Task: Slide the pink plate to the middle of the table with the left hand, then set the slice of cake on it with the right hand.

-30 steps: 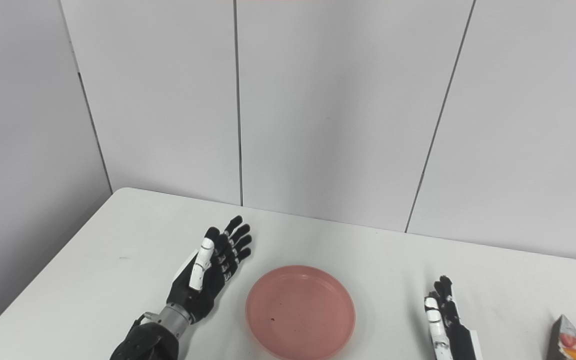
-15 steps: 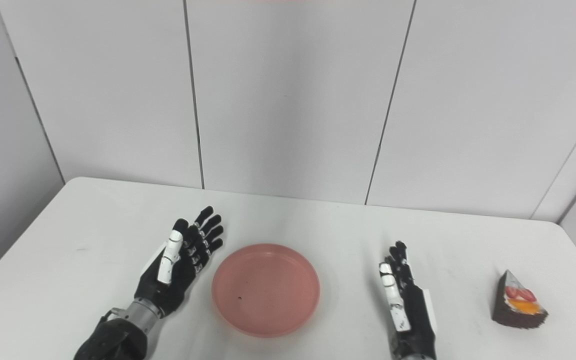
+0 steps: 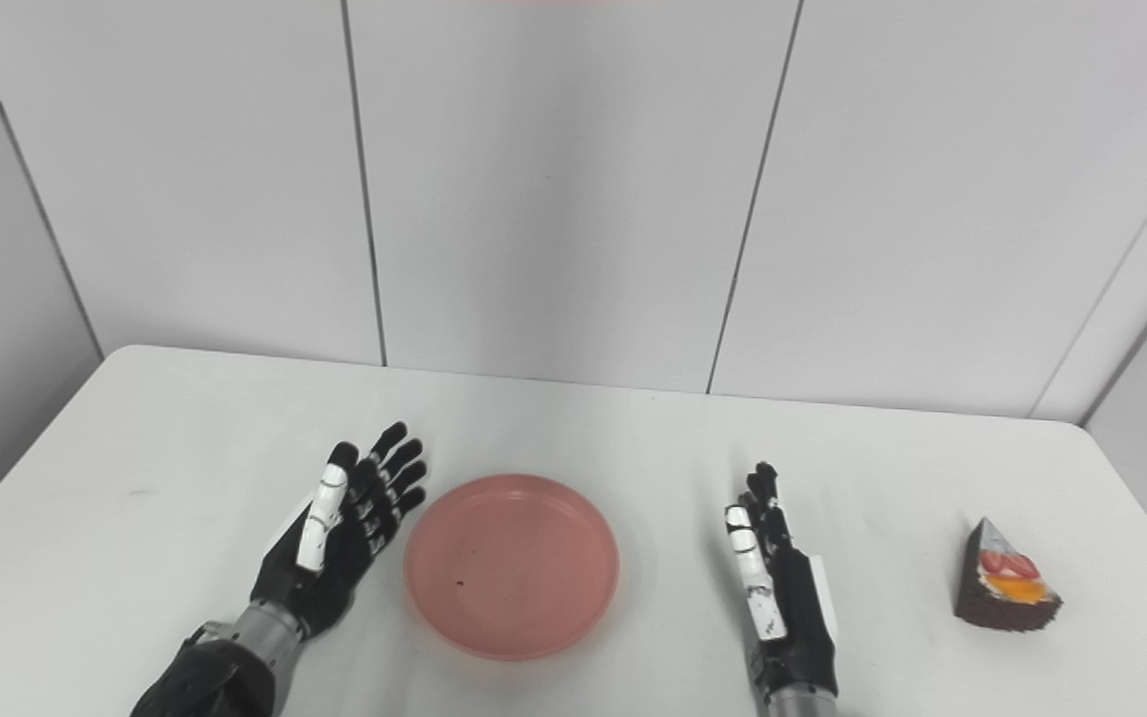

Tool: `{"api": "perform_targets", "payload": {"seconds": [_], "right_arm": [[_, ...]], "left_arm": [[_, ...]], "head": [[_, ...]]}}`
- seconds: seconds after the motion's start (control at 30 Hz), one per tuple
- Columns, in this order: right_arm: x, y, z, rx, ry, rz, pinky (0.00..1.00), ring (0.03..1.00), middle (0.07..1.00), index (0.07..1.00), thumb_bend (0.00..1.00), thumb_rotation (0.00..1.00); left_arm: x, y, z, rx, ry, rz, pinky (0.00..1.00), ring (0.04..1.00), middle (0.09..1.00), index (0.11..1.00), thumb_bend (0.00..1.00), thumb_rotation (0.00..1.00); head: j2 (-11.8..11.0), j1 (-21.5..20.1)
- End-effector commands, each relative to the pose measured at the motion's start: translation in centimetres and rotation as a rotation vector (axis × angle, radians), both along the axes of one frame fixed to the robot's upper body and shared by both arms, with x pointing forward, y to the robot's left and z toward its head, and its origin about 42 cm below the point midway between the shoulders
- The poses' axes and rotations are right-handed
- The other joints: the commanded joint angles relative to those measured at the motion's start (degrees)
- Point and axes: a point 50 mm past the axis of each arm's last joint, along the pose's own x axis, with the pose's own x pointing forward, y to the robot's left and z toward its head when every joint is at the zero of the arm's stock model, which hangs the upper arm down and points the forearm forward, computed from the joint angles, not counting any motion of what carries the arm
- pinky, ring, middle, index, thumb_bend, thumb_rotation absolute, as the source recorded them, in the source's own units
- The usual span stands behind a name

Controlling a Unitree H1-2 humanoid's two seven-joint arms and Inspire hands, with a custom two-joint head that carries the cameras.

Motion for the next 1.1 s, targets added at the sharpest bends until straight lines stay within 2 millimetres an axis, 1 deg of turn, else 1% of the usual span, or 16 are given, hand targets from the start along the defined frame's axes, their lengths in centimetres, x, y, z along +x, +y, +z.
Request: {"api": "perform_targets", "payload": {"seconds": [0.0, 0.1, 0.27, 0.4, 0.43, 0.53, 0.67, 0.8, 0.9, 1.07], "right_arm": [[0.8, 0.8, 2.0, 0.008, -0.083, 0.017, 1.00, 0.990, 1.000, 1.000, 0.62, 0.81], [0.9, 1.0, 1.9, 0.001, -0.083, 0.022, 1.00, 0.991, 1.000, 1.000, 0.64, 0.81], [1.0, 1.1, 2.0, -0.021, -0.071, 0.023, 1.00, 0.994, 1.000, 1.000, 0.68, 0.83], [1.0, 1.0, 1.9, -0.011, -0.078, 0.020, 1.00, 0.988, 1.000, 1.000, 0.66, 0.81], [1.0, 1.0, 1.9, -0.009, -0.080, 0.019, 1.00, 0.984, 0.997, 1.000, 0.66, 0.81], [1.0, 1.0, 1.8, -0.008, -0.082, 0.019, 1.00, 0.981, 0.996, 1.000, 0.66, 0.80], [1.0, 1.0, 1.8, 0.002, -0.076, 0.024, 1.00, 0.984, 0.999, 1.000, 0.65, 0.79], [1.0, 1.0, 1.7, 0.010, -0.071, 0.027, 1.00, 0.990, 1.000, 1.000, 0.65, 0.81], [1.0, 1.0, 1.6, -0.007, -0.076, 0.022, 1.00, 0.982, 0.997, 1.000, 0.65, 0.81], [1.1, 1.1, 1.5, -0.005, -0.074, 0.022, 1.00, 0.983, 0.997, 1.000, 0.66, 0.81]], "left_arm": [[0.8, 0.3, 1.3, 0.002, -0.062, -0.003, 1.00, 1.000, 1.000, 1.000, 0.77, 1.00], [0.8, 0.4, 0.9, -0.003, -0.057, 0.018, 1.00, 1.000, 1.000, 1.000, 0.77, 1.00], [0.7, 0.2, 0.6, -0.007, -0.056, 0.027, 1.00, 1.000, 1.000, 1.000, 0.76, 1.00], [0.5, -0.2, 0.6, -0.013, -0.050, 0.030, 1.00, 1.000, 1.000, 1.000, 0.76, 1.00], [0.4, -0.3, 0.6, -0.012, -0.048, 0.034, 1.00, 1.000, 1.000, 1.000, 0.76, 1.00], [0.3, -0.4, 0.4, 0.000, -0.046, 0.050, 1.00, 1.000, 0.998, 0.999, 0.76, 1.00], [0.4, -0.4, -0.3, 0.007, -0.060, 0.059, 1.00, 1.000, 1.000, 1.000, 0.75, 1.00], [0.3, -0.5, -1.1, 0.034, -0.057, 0.103, 0.99, 0.989, 0.989, 0.992, 0.74, 1.00], [0.2, -0.6, -1.8, 0.054, -0.064, 0.148, 1.00, 0.996, 0.997, 0.999, 0.74, 1.00], [0.2, -0.8, -2.4, 0.069, -0.072, 0.178, 1.00, 1.000, 1.000, 1.000, 0.74, 1.00]], "head": [[0.11, -0.94], [0.26, -1.79], [0.33, -1.39], [0.25, -1.20], [-0.06, -1.23], [-0.26, -1.33], [-0.26, -1.38], [-0.22, -1.40], [-0.62, -2.19], [-0.57, -2.07]]}}
